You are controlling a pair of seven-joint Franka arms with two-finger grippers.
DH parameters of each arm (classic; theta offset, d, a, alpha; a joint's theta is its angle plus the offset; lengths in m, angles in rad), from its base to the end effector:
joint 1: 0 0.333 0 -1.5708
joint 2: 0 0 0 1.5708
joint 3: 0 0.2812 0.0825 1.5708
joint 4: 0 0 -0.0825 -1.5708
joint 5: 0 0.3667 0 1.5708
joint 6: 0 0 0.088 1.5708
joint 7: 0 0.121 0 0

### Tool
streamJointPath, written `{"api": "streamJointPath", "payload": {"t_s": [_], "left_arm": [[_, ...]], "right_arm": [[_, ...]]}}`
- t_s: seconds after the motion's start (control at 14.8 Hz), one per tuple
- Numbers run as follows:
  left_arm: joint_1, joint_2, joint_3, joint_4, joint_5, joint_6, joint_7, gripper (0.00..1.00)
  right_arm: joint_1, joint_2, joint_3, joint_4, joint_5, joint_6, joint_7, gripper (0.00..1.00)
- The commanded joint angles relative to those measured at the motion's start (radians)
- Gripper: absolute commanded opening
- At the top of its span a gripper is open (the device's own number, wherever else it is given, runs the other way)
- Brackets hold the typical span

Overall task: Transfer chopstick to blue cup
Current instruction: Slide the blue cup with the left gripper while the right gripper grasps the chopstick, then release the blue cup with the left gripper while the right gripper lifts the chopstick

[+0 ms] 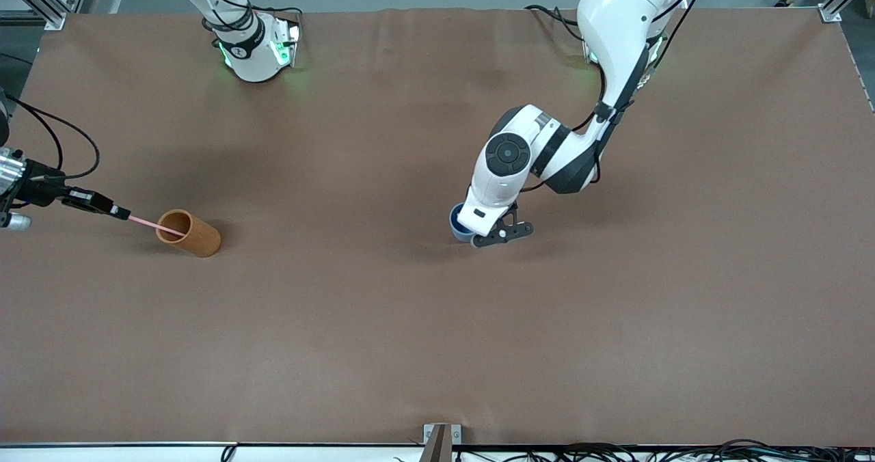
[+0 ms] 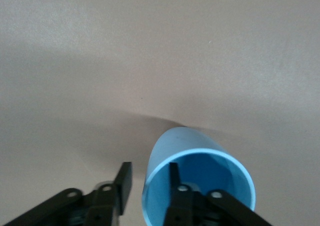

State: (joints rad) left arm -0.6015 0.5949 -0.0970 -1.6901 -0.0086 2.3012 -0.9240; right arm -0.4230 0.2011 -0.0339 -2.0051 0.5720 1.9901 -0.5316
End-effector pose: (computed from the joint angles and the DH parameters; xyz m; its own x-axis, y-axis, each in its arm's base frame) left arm 0.4986 -0.4128 0.2238 0.9689 0.2446 -0.0376 0.2463 -0.9678 0.0510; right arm 0.5099 -0.2053 0.3131 0.9763 -0.2160 -0.0104 -0.1916 -0.8416 -0.5050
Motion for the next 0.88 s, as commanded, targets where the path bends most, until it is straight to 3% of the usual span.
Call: {"api": "streamJointPath", "payload": {"t_s": [0.0, 0.2, 0.54, 0.81], "left_arm": [[0.020, -0.076, 0.013, 0.007, 0.016, -0.057, -0.007, 1.00], [0.139, -0.203, 0.011, 0.010, 0.035, -0.155, 0.090, 1.00], [0.388, -0.400, 0.003, 0.018, 0.027, -0.357, 0.550, 1.00], [0.453, -0.523, 0.010, 0.061, 0.024, -0.515, 0.795, 1.00]], "right_arm": [[-0.010, -0.040, 0.012, 0.015, 0.016, -0.054, 0.040, 0.02], [-0.005, -0.054, 0.014, 0.069, -0.007, -0.131, 0.102, 0.02], [0.036, -0.054, 0.017, 0.280, -0.182, -0.322, 0.260, 0.02], [0.205, -0.080, 0.017, 0.420, -0.311, -0.404, 0.479, 0.03]]}}
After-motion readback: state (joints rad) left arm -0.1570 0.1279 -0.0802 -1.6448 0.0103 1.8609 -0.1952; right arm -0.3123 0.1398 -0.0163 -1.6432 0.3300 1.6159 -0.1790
